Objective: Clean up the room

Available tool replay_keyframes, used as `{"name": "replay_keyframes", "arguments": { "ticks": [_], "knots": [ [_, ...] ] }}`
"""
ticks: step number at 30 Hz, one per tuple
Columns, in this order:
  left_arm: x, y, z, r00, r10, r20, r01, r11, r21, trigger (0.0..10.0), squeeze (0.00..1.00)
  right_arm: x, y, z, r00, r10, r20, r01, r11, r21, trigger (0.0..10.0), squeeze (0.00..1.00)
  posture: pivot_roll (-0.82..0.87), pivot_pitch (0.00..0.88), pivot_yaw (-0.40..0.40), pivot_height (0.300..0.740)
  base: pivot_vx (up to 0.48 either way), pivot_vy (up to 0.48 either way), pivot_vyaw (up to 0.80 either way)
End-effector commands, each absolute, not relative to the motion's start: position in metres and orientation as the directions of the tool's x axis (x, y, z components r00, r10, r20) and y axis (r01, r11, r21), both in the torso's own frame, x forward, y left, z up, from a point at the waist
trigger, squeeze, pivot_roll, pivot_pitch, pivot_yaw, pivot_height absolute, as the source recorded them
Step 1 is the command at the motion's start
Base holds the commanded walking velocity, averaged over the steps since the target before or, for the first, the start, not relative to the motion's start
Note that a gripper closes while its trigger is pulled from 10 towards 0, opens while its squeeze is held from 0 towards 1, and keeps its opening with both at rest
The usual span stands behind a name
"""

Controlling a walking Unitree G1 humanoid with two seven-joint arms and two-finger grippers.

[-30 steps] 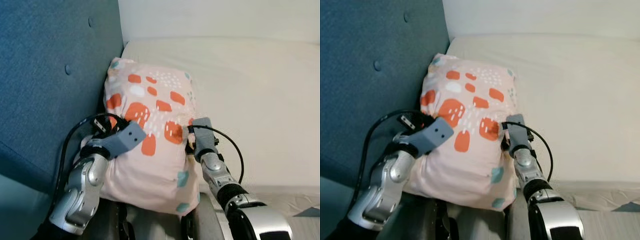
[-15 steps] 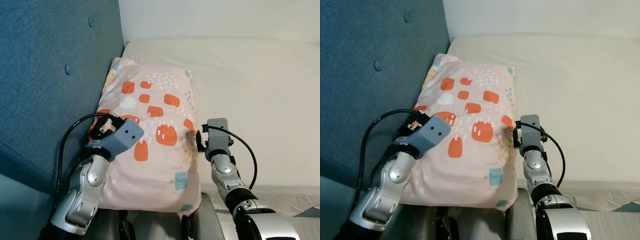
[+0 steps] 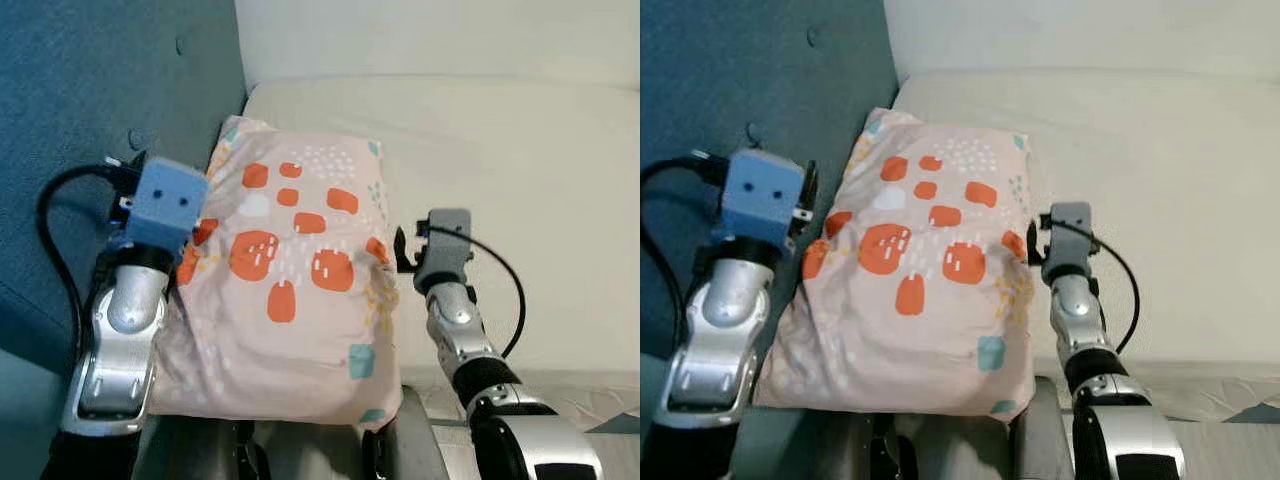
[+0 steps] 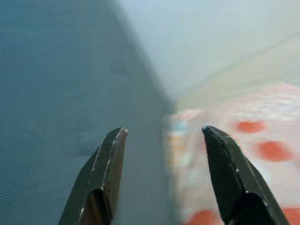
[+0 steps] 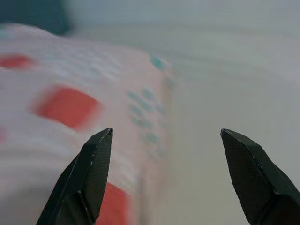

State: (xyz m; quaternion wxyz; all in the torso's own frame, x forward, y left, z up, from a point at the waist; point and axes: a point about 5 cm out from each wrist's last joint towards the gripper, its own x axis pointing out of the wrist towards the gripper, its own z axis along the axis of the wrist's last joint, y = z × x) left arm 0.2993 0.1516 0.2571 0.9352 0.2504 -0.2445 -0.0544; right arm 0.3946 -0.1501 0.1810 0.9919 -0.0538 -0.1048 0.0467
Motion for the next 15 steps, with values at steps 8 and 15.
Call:
{"name": "replay_keyframes", "arguments": {
  "ticks": [8, 15],
  "knots": [
    [0.285, 0.099, 0.150, 0.822, -0.570, -0.008, 0.443, 0.631, 0.637, 10.0, 0.00, 0.388, -0.122, 0.162, 0.956, 0.272, 0.113, -0.247, 0.950, -0.190, 10.0, 0.00, 0.05, 0.313, -0.015, 0.598, 0.000, 0.000, 0.00],
    [0.291, 0.102, 0.086, 0.876, -0.447, -0.181, 0.428, 0.547, 0.719, 10.0, 0.00, 0.387, -0.129, 0.162, 0.961, 0.250, 0.115, -0.227, 0.956, -0.184, 10.0, 0.00, 0.03, 0.319, -0.019, 0.598, 0.000, 0.000, 0.00]
  ]
}}
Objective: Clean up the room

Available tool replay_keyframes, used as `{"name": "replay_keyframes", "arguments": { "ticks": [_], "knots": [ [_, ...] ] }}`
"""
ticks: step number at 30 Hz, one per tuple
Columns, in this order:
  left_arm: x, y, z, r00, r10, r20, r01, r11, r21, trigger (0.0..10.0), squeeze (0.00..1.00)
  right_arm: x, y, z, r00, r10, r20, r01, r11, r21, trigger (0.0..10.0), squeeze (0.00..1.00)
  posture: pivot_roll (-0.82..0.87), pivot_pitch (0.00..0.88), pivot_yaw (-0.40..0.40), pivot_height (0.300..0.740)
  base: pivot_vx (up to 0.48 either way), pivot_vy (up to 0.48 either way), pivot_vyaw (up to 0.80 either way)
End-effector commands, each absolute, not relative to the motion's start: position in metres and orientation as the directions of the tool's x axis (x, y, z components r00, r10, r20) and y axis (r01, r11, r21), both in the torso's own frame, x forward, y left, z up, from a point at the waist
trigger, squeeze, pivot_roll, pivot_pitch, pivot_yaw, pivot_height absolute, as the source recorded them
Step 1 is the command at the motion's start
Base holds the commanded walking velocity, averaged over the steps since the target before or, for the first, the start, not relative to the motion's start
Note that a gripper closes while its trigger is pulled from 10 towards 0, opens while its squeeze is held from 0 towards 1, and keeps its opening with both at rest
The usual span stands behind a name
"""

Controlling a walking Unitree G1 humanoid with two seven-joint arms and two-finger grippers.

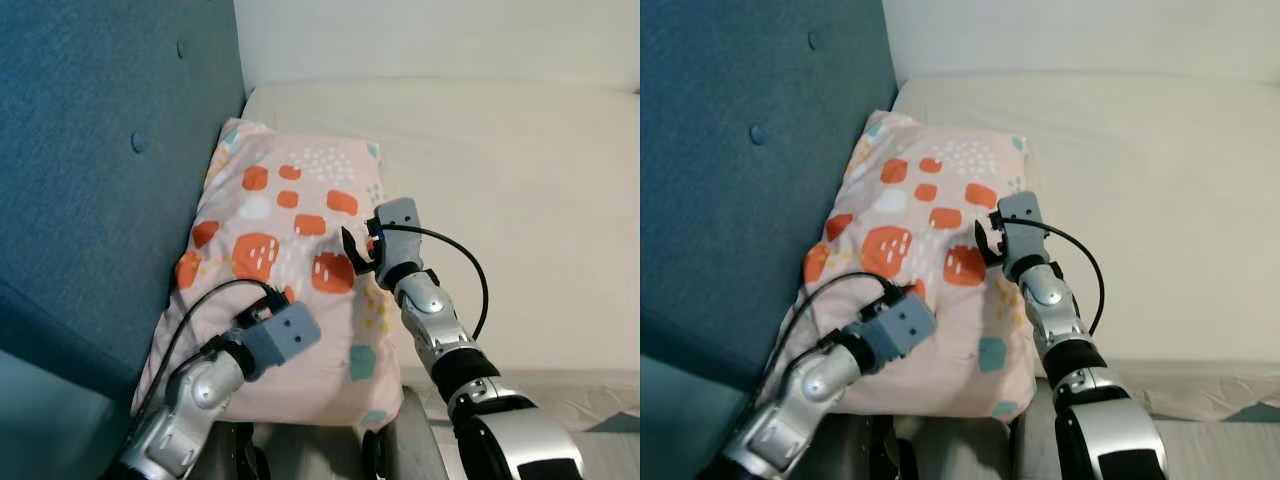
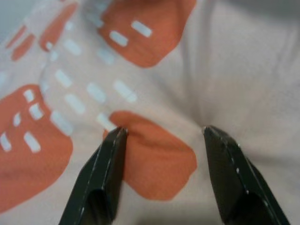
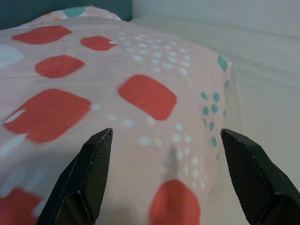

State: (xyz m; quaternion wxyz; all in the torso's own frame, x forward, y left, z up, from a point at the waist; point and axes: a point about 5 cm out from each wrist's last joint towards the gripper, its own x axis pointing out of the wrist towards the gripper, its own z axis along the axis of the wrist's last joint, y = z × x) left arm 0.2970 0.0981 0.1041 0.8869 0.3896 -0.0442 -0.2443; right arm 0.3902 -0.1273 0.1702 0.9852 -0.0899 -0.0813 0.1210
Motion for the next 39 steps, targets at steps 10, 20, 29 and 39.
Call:
{"name": "replay_keyframes", "arguments": {
  "ticks": [10, 20, 29, 39],
  "knots": [
    [0.292, 0.114, 0.037, 0.912, -0.252, -0.323, 0.406, 0.658, 0.634, 10.0, 0.00, 0.381, -0.116, 0.173, 0.908, 0.385, 0.164, -0.352, 0.915, -0.195, 10.0, 0.00, -0.02, 0.336, -0.035, 0.598, 0.000, 0.000, 0.00],
    [0.283, 0.110, 0.142, 0.839, -0.515, 0.174, 0.473, 0.850, 0.234, 10.0, 0.00, 0.376, -0.109, 0.185, 0.848, 0.485, 0.211, -0.461, 0.874, -0.154, 10.0, 0.00, 0.01, 0.315, -0.047, 0.598, 0.000, 0.000, 0.00],
    [0.247, 0.137, 0.143, 0.649, -0.760, -0.029, 0.694, 0.576, 0.432, 10.0, 0.00, 0.363, -0.095, 0.181, 0.718, 0.686, 0.116, -0.659, 0.725, -0.201, 10.0, 0.00, 0.02, 0.311, -0.054, 0.598, 0.000, 0.000, 0.00],
    [0.213, 0.158, 0.091, 0.412, -0.795, -0.446, 0.857, 0.172, 0.485, 10.0, 0.00, 0.332, -0.097, 0.169, 0.499, 0.866, -0.042, -0.854, 0.482, -0.198, 10.0, 0.00, 0.00, 0.317, -0.061, 0.598, 0.000, 0.000, 0.00]
  ]
}}
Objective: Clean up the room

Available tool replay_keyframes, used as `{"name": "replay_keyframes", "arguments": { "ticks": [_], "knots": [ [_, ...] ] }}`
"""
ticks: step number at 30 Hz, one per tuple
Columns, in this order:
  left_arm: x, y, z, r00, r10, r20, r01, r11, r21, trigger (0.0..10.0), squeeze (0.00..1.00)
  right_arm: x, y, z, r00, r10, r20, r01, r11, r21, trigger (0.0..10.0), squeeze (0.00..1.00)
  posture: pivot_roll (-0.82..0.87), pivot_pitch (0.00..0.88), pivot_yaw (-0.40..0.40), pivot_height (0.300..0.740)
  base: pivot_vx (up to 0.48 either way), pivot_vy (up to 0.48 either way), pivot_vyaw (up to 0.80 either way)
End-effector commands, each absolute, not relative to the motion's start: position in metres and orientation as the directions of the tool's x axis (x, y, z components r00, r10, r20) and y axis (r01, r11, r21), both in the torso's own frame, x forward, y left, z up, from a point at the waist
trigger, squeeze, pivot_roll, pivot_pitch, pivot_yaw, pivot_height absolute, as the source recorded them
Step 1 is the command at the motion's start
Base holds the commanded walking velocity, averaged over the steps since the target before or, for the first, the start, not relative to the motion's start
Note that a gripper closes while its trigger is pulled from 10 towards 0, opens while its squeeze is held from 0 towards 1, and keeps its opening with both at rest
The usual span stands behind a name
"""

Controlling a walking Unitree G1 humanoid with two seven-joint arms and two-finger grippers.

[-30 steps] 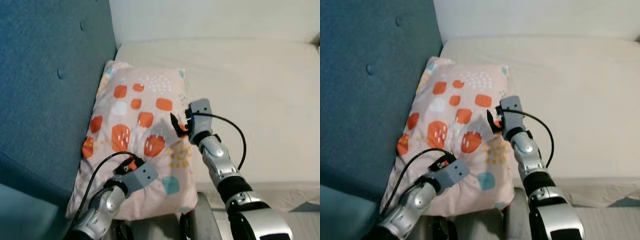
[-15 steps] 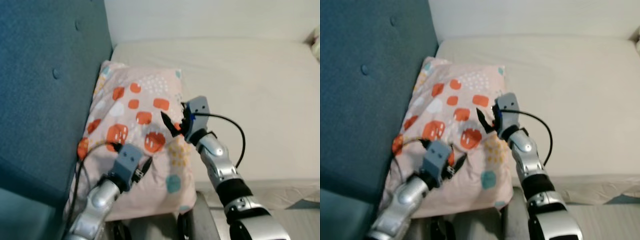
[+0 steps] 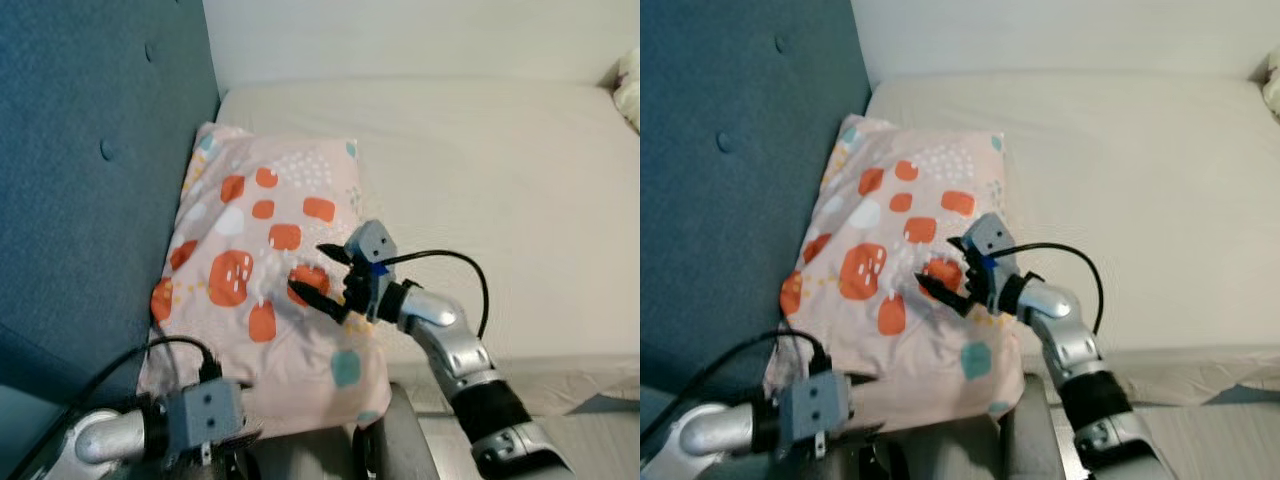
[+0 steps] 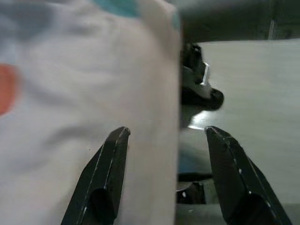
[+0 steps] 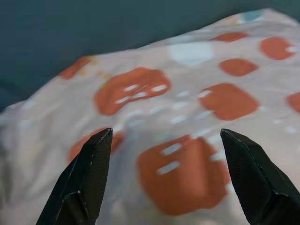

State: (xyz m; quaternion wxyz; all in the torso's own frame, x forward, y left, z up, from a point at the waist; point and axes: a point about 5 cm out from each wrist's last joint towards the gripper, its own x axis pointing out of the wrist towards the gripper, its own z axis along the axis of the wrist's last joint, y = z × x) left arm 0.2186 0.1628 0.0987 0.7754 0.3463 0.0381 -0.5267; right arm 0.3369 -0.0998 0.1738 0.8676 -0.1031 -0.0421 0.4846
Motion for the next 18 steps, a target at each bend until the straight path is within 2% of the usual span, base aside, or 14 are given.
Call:
{"name": "replay_keyframes", "arguments": {
  "ticks": [1, 2, 5, 6, 8, 9, 15, 16, 17, 18],
  "knots": [
    [0.213, 0.153, 0.082, 0.393, -0.789, -0.473, 0.864, 0.140, 0.483, 6.2, 0.00, 0.327, -0.099, 0.168, 0.471, 0.881, -0.056, -0.872, 0.454, -0.184, 10.0, 0.00, 0.00, 0.320, -0.063, 0.598, 0.000, 0.000, 0.00],
    [0.217, 0.147, 0.075, 0.408, -0.778, -0.479, 0.854, 0.139, 0.502, 3.8, 0.00, 0.320, -0.101, 0.168, 0.433, 0.899, -0.068, -0.894, 0.418, -0.160, 10.0, 0.00, 0.00, 0.322, -0.063, 0.598, 0.000, 0.000, 0.00],
    [0.219, 0.144, 0.072, 0.414, -0.771, -0.484, 0.849, 0.136, 0.510, 3.8, 0.00, 0.316, -0.102, 0.169, 0.406, 0.911, -0.075, -0.909, 0.393, -0.142, 10.0, 0.00, 0.00, 0.322, -0.063, 0.598, 0.000, 0.000, 0.00],
    [0.229, 0.137, 0.069, 0.454, -0.755, -0.472, 0.821, 0.150, 0.550, 0.9, 0.00, 0.305, -0.106, 0.167, 0.338, 0.933, -0.120, -0.938, 0.324, -0.124, 10.0, 0.00, -0.02, 0.330, -0.059, 0.598, 0.000, 0.000, 0.00],
    [0.232, 0.134, 0.068, 0.462, -0.754, -0.467, 0.818, 0.159, 0.552, 0.9, 0.00, 0.301, -0.107, 0.166, 0.319, 0.938, -0.139, -0.945, 0.302, -0.125, 10.0, 0.00, -0.02, 0.330, -0.059, 0.598, 0.000, 0.000, 0.00],
    [0.236, 0.132, 0.069, 0.467, -0.755, -0.461, 0.815, 0.165, 0.556, 0.0, 0.00, 0.298, -0.108, 0.165, 0.302, 0.941, -0.156, -0.951, 0.285, -0.121, 10.0, 0.00, -0.02, 0.331, -0.057, 0.598, 0.000, 0.000, 0.00],
    [0.248, 0.127, 0.068, 0.475, -0.743, -0.473, 0.801, 0.143, 0.581, 0.0, 0.00, 0.288, -0.111, 0.160, 0.262, 0.942, -0.209, -0.964, 0.246, -0.101, 10.0, 0.00, -0.03, 0.334, -0.054, 0.598, 0.000, 0.000, 0.00],
    [0.250, 0.127, 0.068, 0.477, -0.737, -0.478, 0.800, 0.139, 0.584, 0.5, 0.00, 0.286, -0.111, 0.160, 0.251, 0.943, -0.218, -0.967, 0.236, -0.092, 10.0, 0.00, -0.03, 0.334, -0.054, 0.598, 0.000, 0.000, 0.00],
    [0.251, 0.127, 0.067, 0.480, -0.734, -0.481, 0.794, 0.130, 0.594, 0.5, 0.00, 0.284, -0.111, 0.160, 0.241, 0.944, -0.225, -0.970, 0.228, -0.082, 10.0, 0.00, -0.03, 0.334, -0.054, 0.598, 0.000, 0.000, 0.00],
    [0.252, 0.127, 0.065, 0.471, -0.731, -0.494, 0.797, 0.113, 0.593, 0.0, 0.00, 0.281, -0.111, 0.158, 0.218, 0.946, -0.240, -0.976, 0.208, -0.065, 10.0, 0.00, -0.03, 0.334, -0.054, 0.598, 0.000, 0.000, 0.00]
  ]
}}
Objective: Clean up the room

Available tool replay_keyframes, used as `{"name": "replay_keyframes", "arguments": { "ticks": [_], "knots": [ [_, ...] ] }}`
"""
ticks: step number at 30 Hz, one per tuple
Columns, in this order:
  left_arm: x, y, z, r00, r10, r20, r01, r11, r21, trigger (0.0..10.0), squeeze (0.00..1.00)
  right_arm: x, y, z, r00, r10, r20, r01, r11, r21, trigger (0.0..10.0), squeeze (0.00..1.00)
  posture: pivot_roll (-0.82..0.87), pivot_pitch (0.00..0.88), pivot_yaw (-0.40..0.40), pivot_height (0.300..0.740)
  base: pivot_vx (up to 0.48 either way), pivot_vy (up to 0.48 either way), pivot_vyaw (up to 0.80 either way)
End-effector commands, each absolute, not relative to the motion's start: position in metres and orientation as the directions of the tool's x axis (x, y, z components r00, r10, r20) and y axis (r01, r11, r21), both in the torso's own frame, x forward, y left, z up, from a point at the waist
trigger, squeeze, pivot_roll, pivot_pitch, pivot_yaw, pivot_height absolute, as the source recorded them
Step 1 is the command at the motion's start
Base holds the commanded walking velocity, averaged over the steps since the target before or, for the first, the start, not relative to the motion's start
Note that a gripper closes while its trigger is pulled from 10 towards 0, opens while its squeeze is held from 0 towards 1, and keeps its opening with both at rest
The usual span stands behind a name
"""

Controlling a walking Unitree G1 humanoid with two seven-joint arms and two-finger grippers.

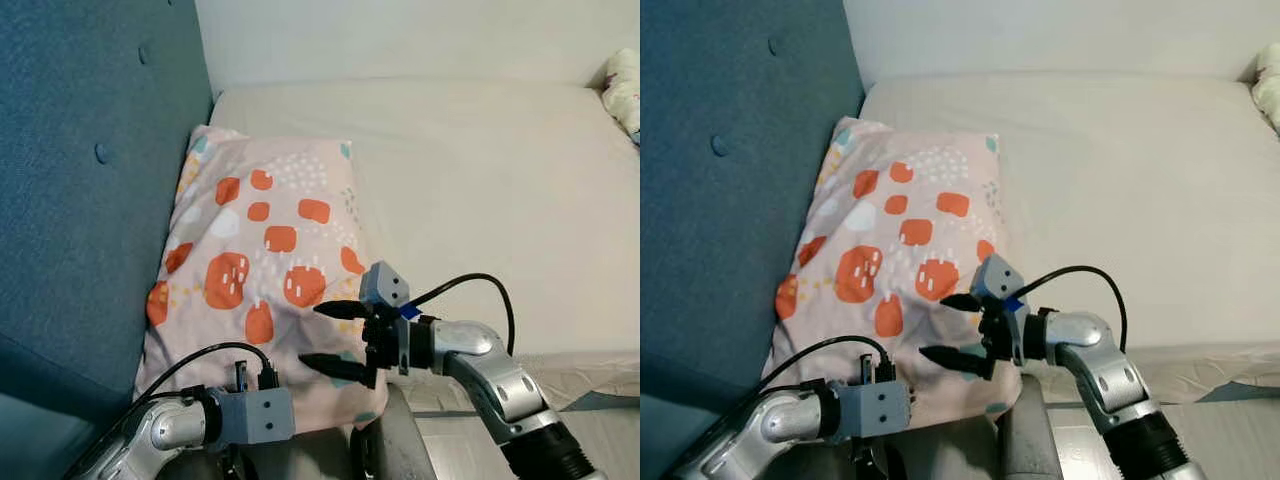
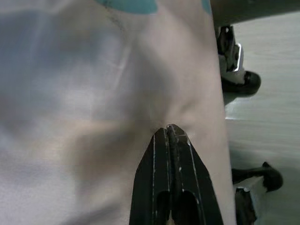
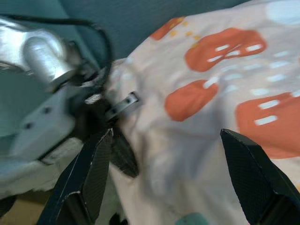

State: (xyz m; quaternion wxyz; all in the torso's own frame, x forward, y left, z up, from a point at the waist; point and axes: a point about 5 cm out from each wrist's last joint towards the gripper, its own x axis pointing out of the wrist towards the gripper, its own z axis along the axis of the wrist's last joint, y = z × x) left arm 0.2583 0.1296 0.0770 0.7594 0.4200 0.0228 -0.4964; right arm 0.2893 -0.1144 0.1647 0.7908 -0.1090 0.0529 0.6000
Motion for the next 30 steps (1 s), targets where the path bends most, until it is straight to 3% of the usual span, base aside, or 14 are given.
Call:
{"name": "replay_keyframes", "arguments": {
  "ticks": [1, 7, 11, 12, 13, 14, 16, 17, 20, 22, 30],
  "knots": [
    [0.253, 0.128, 0.064, 0.464, -0.730, -0.502, 0.800, 0.102, 0.591, 0.0, 0.00, 0.278, -0.112, 0.157, 0.202, 0.947, -0.250, -0.979, 0.194, -0.054, 10.0, 0.00, -0.03, 0.334, -0.054, 0.598, 0.000, 0.000, 0.00],
    [0.252, 0.128, 0.055, 0.438, -0.712, -0.548, 0.808, 0.045, 0.587, 0.0, 0.00, 0.259, -0.114, 0.148, 0.081, 0.942, -0.326, -0.994, 0.099, 0.039, 10.0, 0.00, -0.02, 0.338, -0.053, 0.598, 0.000, 0.000, 0.00],
    [0.257, 0.127, 0.047, 0.457, -0.682, -0.571, 0.795, 0.026, 0.606, 0.0, 0.00, 0.255, -0.114, 0.146, 0.068, 0.940, -0.333, -0.994, 0.094, 0.063, 10.0, 0.00, -0.02, 0.341, -0.054, 0.598, 0.000, 0.000, 0.00],
    [0.261, 0.127, 0.044, 0.480, -0.663, -0.575, 0.776, 0.014, 0.631, 2.2, 0.00, 0.254, -0.112, 0.146, 0.071, 0.941, -0.332, -0.993, 0.098, 0.064, 10.0, 0.00, -0.02, 0.342, -0.053, 0.598, 0.000, 0.000, 0.00],
    [0.268, 0.127, 0.043, 0.518, -0.643, -0.564, 0.748, 0.020, 0.664, 3.3, 0.00, 0.253, -0.111, 0.146, 0.078, 0.942, -0.326, -0.992, 0.105, 0.068, 10.0, 0.00, -0.03, 0.344, -0.051, 0.598, 0.000, 0.000, 0.00],
    [0.275, 0.126, 0.044, 0.558, -0.625, -0.546, 0.716, 0.029, 0.698, 6.5, 0.00, 0.253, -0.110, 0.146, 0.081, 0.943, -0.323, -0.992, 0.108, 0.065, 10.0, 0.00, -0.03, 0.344, -0.051, 0.598, 0.000, 0.000, 0.00],
    [0.282, 0.125, 0.046, 0.592, -0.609, -0.528, 0.691, 0.047, 0.721, 6.5, 0.00, 0.253, -0.109, 0.146, 0.082, 0.943, -0.322, -0.992, 0.109, 0.065, 10.0, 0.00, -0.03, 0.344, -0.049, 0.598, 0.000, 0.000, 0.00],
    [0.291, 0.123, 0.051, 0.629, -0.597, -0.498, 0.649, 0.050, 0.759, 9.3, 0.00, 0.251, -0.109, 0.147, 0.077, 0.944, -0.321, -0.992, 0.105, 0.071, 10.0, 0.00, -0.03, 0.345, -0.048, 0.598, 0.000, 0.000, 0.00],
    [0.300, 0.122, 0.057, 0.666, -0.584, -0.464, 0.608, 0.065, 0.791, 9.2, 0.00, 0.248, -0.109, 0.146, 0.067, 0.944, -0.322, -0.992, 0.098, 0.082, 10.0, 0.00, -0.03, 0.346, -0.046, 0.598, 0.000, 0.000, 0.00],
    [0.319, 0.119, 0.073, 0.726, -0.565, -0.392, 0.525, 0.088, 0.847, 10.0, 0.00, 0.244, -0.110, 0.144, 0.061, 0.940, -0.337, -0.991, 0.098, 0.095, 10.0, 0.00, -0.03, 0.343, -0.042, 0.598, 0.000, 0.000, 0.00],
    [0.348, 0.118, 0.102, 0.807, -0.528, -0.265, 0.387, 0.134, 0.912, 10.0, 0.00, 0.242, -0.112, 0.140, 0.077, 0.931, -0.356, -0.988, 0.120, 0.102, 10.0, 0.00, -0.03, 0.340, -0.037, 0.598, 0.000, 0.000, 0.00]
  ]
}}
